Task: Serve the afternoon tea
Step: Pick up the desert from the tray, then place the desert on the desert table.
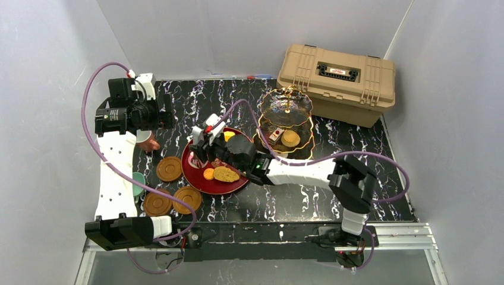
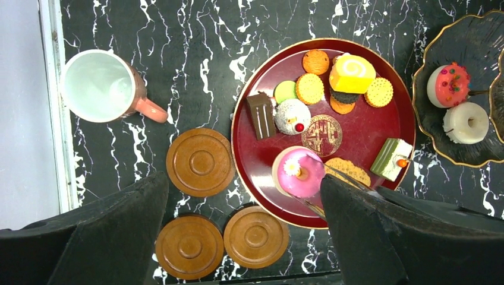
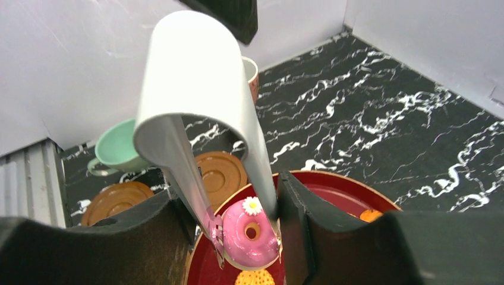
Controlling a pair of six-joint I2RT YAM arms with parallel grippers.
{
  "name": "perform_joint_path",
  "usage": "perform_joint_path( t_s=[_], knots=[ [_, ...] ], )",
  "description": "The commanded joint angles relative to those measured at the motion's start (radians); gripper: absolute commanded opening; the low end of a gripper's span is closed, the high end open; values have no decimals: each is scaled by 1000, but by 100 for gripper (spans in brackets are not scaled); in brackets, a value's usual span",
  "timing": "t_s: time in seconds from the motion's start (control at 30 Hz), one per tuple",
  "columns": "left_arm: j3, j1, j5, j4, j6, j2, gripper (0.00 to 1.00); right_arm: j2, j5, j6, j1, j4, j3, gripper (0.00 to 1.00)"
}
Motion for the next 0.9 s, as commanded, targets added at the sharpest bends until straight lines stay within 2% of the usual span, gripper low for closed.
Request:
perform_joint_path(
  t_s=[0.0, 0.43, 0.63, 0.87],
  knots=[
    [42, 5, 14, -9, 0, -26, 98, -120, 37, -21, 5, 41, -38, 28],
    [80, 5, 38, -11, -15, -11, 98, -641, 268, -70, 3, -230, -405, 28],
    [105, 4, 47, -14, -24, -4, 98, -846, 399, -55, 3, -387, -509, 28],
    [136, 5, 62, -22, -25, 6, 98, -992, 467, -25, 3, -546, -567, 28]
  ],
)
